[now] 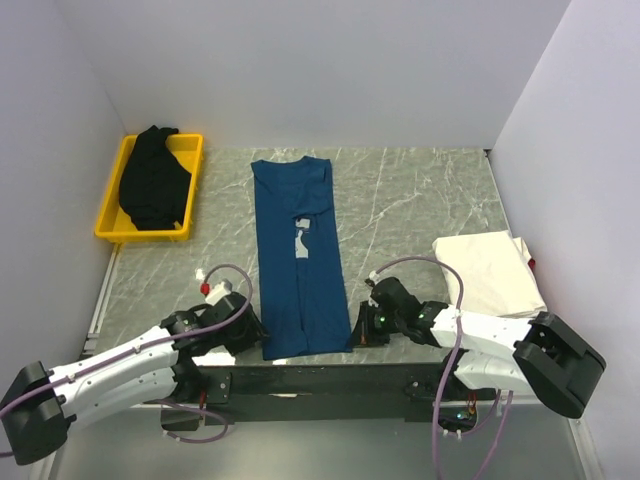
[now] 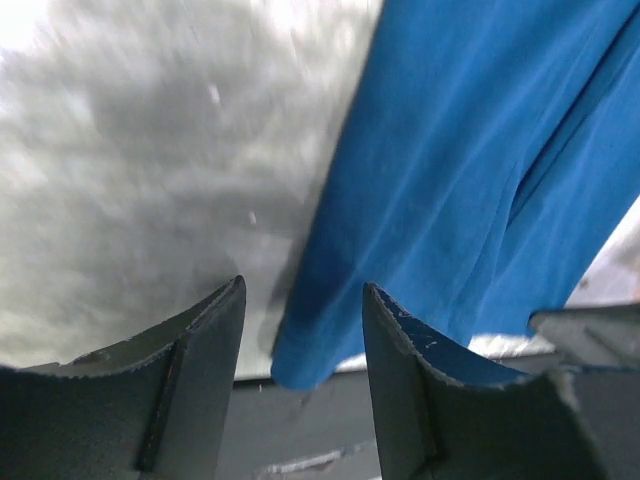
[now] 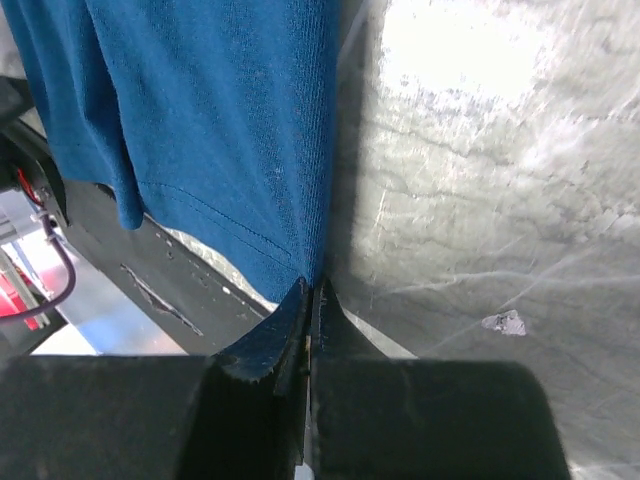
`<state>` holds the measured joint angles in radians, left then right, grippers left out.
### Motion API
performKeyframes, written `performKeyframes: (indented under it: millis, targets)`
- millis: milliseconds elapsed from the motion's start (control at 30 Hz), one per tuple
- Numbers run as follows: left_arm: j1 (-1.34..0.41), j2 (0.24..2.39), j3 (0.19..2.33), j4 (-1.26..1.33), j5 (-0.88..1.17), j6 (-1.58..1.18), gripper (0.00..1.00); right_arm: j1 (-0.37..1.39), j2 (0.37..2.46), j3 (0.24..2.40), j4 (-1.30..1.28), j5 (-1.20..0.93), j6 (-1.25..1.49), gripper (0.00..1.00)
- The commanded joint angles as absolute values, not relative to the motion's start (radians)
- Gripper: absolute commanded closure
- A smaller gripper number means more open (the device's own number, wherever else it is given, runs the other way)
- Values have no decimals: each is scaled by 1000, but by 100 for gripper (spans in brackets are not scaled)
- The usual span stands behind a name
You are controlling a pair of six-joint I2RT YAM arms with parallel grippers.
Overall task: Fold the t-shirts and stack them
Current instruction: Fold the tshirt
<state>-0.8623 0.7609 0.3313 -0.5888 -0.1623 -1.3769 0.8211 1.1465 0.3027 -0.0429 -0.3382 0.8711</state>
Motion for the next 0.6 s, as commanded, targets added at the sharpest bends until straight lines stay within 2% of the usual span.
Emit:
performKeyframes:
  millis: [0,167,367,567]
  targets:
    - [-926,739,316,-615,-124,-1457,44,821,1115,291,-44,-370,868,100]
    - [-969,741,310,-626,-123,-1493,46,821,1112,299,-49,-376,868,100]
    - [-1049,759,322,-650,-133,-1557,56,821,1089,299,-57,-377,877,100]
    - [-1123,808,331,-654,-149,-1612,59,821,1062,293,-67,-377,884,100]
